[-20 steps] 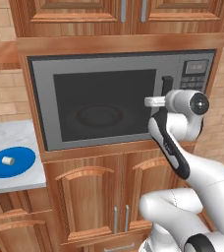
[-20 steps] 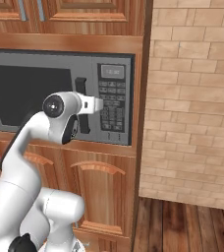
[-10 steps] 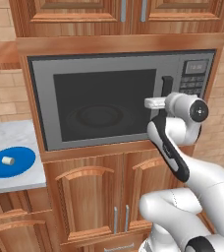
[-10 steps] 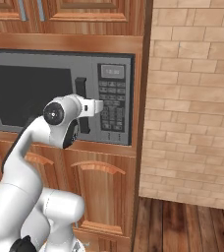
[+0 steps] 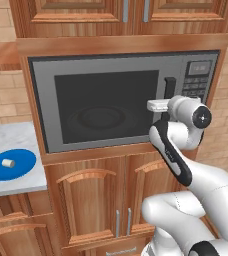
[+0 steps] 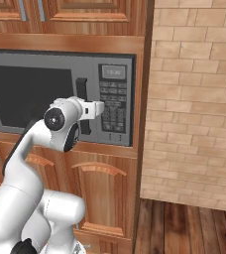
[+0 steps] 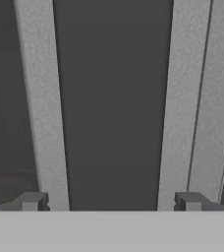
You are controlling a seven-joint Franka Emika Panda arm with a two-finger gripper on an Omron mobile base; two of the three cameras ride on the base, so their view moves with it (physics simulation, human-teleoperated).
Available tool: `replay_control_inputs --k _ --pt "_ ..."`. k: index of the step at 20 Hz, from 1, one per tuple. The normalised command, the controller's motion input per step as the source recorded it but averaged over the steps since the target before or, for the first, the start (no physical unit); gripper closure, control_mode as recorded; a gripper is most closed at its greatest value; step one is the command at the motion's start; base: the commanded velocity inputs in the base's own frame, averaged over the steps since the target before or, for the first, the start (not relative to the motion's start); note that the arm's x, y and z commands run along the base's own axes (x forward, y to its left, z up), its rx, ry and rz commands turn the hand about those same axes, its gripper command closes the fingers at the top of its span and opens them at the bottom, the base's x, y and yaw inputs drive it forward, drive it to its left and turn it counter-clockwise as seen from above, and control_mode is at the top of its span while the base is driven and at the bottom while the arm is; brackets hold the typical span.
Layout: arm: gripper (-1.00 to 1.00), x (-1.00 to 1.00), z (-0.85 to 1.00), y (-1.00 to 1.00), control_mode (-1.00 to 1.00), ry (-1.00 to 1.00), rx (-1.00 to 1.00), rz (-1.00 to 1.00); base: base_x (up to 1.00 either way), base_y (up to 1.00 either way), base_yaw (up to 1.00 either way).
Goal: Pick the marshmallow from the counter and place it in the microwave. Then turn on the microwave.
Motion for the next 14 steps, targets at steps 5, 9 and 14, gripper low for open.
replay_control_inputs --k 5,9,14 --pt "1.00 0.10 -0.03 0.00 -1.00 0.00 0.00 0.00 0.00 0.00 0.00" --pt "1.00 0.01 0.00 0.00 -1.00 0.00 0.00 0.00 0.00 0.00 0.00" --pt "1.00 -0.05 0.00 0.00 -1.00 -0.01 0.00 0.00 0.00 0.00 0.00"
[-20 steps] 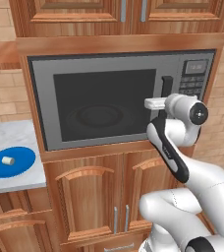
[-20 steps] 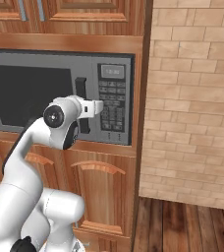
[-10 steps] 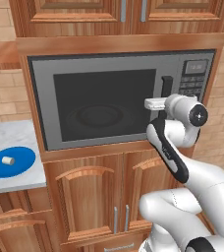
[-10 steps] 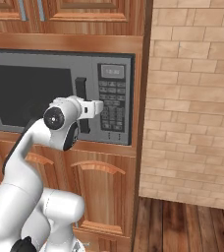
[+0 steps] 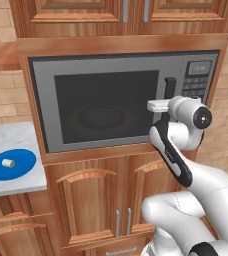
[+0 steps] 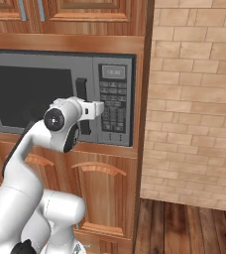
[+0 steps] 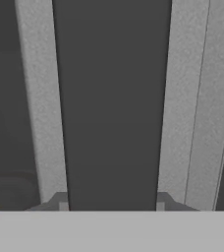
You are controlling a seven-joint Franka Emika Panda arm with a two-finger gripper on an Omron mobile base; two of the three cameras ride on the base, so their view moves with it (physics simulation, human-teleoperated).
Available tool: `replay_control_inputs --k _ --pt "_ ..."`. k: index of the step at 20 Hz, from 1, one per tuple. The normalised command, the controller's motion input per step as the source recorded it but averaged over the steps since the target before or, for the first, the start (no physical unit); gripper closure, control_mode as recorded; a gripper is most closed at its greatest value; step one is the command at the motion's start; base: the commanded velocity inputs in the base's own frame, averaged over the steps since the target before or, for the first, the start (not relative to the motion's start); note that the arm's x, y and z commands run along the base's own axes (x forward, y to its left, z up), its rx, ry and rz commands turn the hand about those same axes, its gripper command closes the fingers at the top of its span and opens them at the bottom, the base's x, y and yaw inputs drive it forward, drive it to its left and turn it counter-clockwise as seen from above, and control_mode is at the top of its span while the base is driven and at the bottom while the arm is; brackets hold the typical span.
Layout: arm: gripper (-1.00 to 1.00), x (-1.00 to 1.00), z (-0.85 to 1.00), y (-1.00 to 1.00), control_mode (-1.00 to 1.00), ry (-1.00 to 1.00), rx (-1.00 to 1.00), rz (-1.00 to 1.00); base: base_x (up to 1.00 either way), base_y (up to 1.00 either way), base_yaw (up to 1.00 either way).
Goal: Pick the marshmallow from the counter and place it in the microwave. Then turn on the microwave.
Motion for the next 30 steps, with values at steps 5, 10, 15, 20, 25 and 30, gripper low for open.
replay_control_inputs --k 5,10,15,20,25,30 --pt "1.00 -0.25 0.00 0.00 -1.00 -0.07 0.00 0.00 0.00 0.00 0.00" --pt "1.00 -0.35 0.00 0.00 -1.00 -0.10 0.00 -0.03 0.00 0.00 0.00" --pt "1.00 -0.40 0.00 0.00 -1.00 -0.07 0.00 -0.07 0.00 0.00 0.00" --pt "1.00 -0.42 0.02 0.00 -1.00 -0.06 0.00 -0.10 0.00 0.00 0.00" --pt "1.00 -0.44 0.02 0.00 -1.00 -0.05 0.00 -0.11 0.00 0.00 0.00" --pt "1.00 -0.45 0.02 0.00 -1.00 -0.04 0.00 -0.11 0.00 0.00 0.00"
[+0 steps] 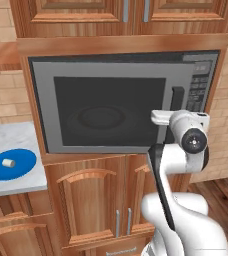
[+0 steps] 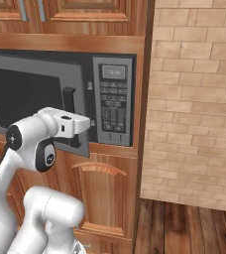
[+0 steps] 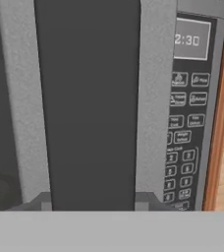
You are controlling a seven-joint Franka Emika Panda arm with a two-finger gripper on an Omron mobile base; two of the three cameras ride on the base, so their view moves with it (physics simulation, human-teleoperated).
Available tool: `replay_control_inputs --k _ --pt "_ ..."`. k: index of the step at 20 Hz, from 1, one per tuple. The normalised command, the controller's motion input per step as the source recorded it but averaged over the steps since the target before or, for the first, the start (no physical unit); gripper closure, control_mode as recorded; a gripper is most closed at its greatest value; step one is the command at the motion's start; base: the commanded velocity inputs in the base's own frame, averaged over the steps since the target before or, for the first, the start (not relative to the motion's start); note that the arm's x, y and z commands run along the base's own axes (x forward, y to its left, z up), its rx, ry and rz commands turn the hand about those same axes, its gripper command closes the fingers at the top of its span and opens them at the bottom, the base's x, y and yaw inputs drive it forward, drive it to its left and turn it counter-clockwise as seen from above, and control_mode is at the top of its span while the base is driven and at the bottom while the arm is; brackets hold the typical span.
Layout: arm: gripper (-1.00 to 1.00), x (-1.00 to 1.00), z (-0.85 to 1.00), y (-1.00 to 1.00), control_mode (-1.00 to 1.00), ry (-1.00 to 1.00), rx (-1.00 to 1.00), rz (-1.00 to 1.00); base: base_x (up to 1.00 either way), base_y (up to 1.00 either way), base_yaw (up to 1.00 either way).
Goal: Pick the marshmallow from the counter and place it in the microwave. Then turn on the microwave.
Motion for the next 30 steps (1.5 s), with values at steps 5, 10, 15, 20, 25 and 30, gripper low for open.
replay_control_inputs --k 5,10,15,20,25,30 --pt "1.00 -0.45 0.01 0.00 -1.00 -0.06 0.00 -0.10 0.00 0.00 0.00" --pt "1.00 -0.46 0.00 0.00 -1.00 -0.12 -0.01 -0.09 0.00 0.00 0.00" --pt "1.00 -0.44 0.00 0.00 -1.00 -0.17 -0.02 -0.08 0.00 0.00 0.00" --pt "1.00 -0.44 0.00 0.00 -1.00 -0.21 -0.03 -0.07 0.00 0.00 0.00" --pt "1.00 -0.44 0.00 0.01 -1.00 -0.21 -0.04 -0.07 0.00 0.00 0.00" --pt "1.00 -0.43 0.00 0.00 -1.00 -0.21 -0.04 -0.06 0.00 0.00 0.00"
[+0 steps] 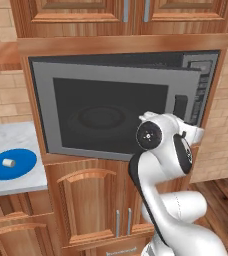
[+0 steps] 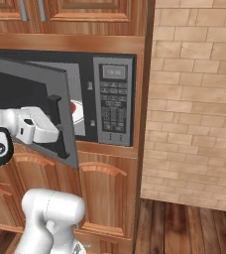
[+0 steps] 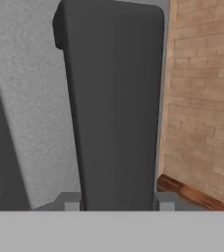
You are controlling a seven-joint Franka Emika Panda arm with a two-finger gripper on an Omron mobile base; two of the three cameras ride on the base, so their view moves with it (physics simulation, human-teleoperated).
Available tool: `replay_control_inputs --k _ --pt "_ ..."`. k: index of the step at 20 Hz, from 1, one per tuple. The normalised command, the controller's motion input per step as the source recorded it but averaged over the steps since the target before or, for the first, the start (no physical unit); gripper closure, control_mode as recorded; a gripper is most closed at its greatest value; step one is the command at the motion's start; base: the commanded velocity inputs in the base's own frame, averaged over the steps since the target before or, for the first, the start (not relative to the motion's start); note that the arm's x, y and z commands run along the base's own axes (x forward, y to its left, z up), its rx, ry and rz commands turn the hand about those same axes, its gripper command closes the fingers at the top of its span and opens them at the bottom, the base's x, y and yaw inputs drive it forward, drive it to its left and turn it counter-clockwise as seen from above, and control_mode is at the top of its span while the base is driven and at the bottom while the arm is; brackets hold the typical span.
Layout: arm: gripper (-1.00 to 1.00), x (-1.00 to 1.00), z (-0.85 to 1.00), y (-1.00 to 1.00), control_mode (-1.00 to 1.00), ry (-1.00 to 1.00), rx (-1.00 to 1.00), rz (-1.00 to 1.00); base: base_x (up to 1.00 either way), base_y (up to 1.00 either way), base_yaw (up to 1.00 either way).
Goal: Pick the marshmallow from the counter and place it in the microwave. Then turn on the microwave.
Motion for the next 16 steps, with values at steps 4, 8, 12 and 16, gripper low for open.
replay_control_inputs --k 4,8,12,16 --pt "1.00 -0.43 0.00 0.00 -1.00 -0.21 -0.04 -0.06 0.00 0.00 0.00" --pt "1.00 -0.44 0.00 0.00 -1.00 -0.21 -0.04 -0.06 0.00 0.00 0.00" --pt "1.00 -0.48 0.00 0.00 -1.00 -0.21 -0.03 -0.07 0.00 0.00 0.00" --pt "1.00 -0.46 0.00 0.00 -1.00 -0.16 -0.03 -0.07 0.00 0.00 0.00"
